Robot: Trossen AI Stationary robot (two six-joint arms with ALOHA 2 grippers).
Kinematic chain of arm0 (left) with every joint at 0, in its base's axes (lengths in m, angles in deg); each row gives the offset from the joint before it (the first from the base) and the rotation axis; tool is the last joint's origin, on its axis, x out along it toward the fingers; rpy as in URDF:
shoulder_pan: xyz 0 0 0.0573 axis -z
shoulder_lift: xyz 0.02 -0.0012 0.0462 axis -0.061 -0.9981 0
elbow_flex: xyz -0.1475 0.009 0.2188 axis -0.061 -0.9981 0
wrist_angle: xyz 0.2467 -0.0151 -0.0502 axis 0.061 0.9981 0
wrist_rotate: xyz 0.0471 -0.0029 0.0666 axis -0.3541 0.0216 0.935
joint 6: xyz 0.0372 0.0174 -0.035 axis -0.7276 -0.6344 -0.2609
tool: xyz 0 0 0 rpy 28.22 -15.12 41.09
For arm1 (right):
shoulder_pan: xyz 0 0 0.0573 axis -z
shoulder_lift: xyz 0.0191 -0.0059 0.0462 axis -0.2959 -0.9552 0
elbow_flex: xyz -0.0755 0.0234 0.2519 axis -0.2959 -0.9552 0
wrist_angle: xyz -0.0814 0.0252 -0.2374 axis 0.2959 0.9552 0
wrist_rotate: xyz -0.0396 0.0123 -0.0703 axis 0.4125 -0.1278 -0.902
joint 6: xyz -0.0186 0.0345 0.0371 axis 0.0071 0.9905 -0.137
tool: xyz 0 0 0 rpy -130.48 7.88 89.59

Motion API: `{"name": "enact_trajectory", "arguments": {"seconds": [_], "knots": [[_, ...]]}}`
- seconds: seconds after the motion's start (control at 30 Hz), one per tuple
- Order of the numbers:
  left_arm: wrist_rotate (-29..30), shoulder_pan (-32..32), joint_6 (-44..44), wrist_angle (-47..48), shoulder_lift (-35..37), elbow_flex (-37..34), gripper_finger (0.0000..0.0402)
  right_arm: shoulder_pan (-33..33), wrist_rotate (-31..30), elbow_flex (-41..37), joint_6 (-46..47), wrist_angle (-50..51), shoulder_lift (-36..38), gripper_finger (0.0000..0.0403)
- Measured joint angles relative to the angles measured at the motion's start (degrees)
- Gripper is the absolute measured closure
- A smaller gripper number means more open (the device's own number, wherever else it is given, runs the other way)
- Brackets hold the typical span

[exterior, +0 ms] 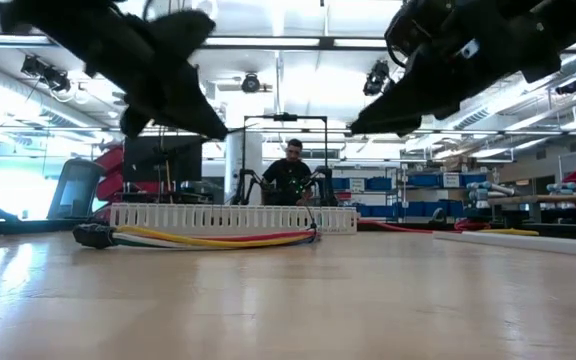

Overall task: Ziptie cables
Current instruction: Wrap the cable wires with black zip tie

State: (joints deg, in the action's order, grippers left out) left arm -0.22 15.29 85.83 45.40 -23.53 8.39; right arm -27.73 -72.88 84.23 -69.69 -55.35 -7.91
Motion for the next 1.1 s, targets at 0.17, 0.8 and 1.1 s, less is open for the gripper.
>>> {"name": "enact_trajectory", "arguments": {"seconds": [0.17, 0.8, 1.1], "knots": [[10.0, 7.8, 1.8, -2.8, 0.0, 0.0, 0.0401, -1.2, 1.5, 1.4, -1.7, -0.9, -2.9, 0.0277], [27.1, 23.4, -3.5, -48.8, -4.3, -23.9, 0.0401, -2.0, 4.1, 39.6, -14.7, 17.2, -36.0, 0.029], [17.5, 20.7, -2.8, -57.0, -4.3, -33.0, 0.0401, 0.8, 4.0, 59.1, -14.9, 32.3, -49.1, 0.0289]]}}
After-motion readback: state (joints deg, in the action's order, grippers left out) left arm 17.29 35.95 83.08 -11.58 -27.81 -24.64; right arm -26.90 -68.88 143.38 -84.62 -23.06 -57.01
